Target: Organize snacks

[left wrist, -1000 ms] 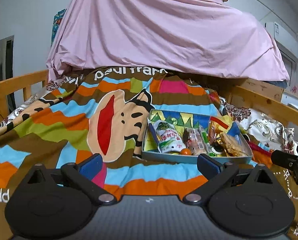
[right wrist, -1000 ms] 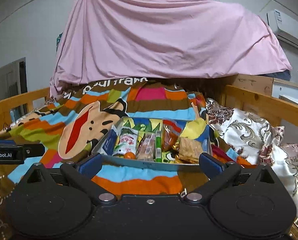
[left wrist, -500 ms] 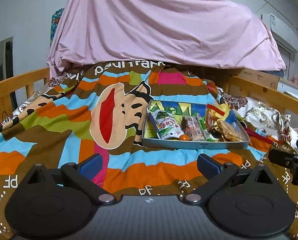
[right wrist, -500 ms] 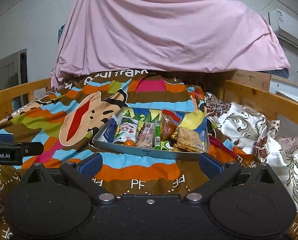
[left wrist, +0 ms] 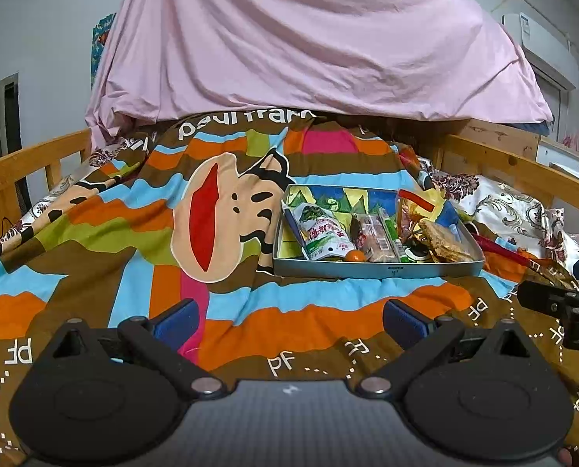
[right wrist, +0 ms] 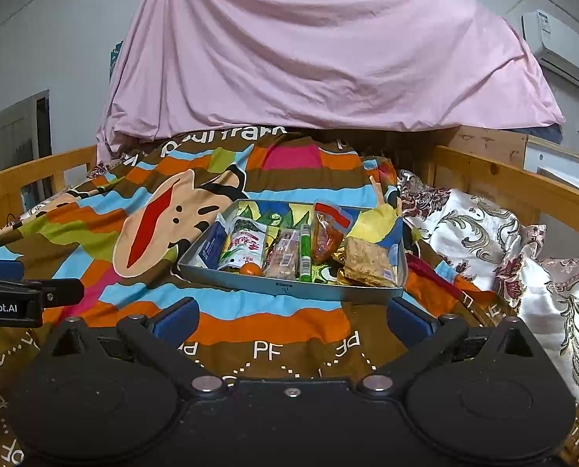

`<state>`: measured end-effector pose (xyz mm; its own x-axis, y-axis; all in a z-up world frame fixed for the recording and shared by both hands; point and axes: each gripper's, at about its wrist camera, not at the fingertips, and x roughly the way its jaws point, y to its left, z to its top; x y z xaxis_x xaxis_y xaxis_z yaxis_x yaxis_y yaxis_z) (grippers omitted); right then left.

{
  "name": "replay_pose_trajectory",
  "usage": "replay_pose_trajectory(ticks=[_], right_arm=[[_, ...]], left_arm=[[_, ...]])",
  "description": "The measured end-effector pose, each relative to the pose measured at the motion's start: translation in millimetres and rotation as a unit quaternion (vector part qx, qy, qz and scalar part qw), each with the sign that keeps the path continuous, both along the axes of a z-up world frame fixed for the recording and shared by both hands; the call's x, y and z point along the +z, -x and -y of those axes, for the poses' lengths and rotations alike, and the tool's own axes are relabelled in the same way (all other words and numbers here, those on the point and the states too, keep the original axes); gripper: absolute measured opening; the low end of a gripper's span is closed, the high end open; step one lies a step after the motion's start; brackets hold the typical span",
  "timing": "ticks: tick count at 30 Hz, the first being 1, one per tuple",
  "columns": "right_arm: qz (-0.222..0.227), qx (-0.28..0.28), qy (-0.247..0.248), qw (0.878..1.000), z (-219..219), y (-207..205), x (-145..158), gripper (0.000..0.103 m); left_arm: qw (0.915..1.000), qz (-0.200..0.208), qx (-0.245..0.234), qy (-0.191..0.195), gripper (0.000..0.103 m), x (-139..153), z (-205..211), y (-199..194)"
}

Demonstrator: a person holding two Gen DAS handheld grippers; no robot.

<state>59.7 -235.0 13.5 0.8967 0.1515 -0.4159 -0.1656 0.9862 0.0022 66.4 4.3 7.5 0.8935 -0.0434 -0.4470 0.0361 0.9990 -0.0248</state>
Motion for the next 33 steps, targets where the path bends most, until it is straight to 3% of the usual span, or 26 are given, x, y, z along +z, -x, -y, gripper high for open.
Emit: replay_pose_trajectory(ticks=[33], right_arm=[[-0.003, 0.002, 0.003, 1.0, -0.3, 0.3, -3.6, 0.102]], left_arm=[[1.0, -0.006, -0.002, -0.003, 0.102, -3.5, 2.4, 1.0]])
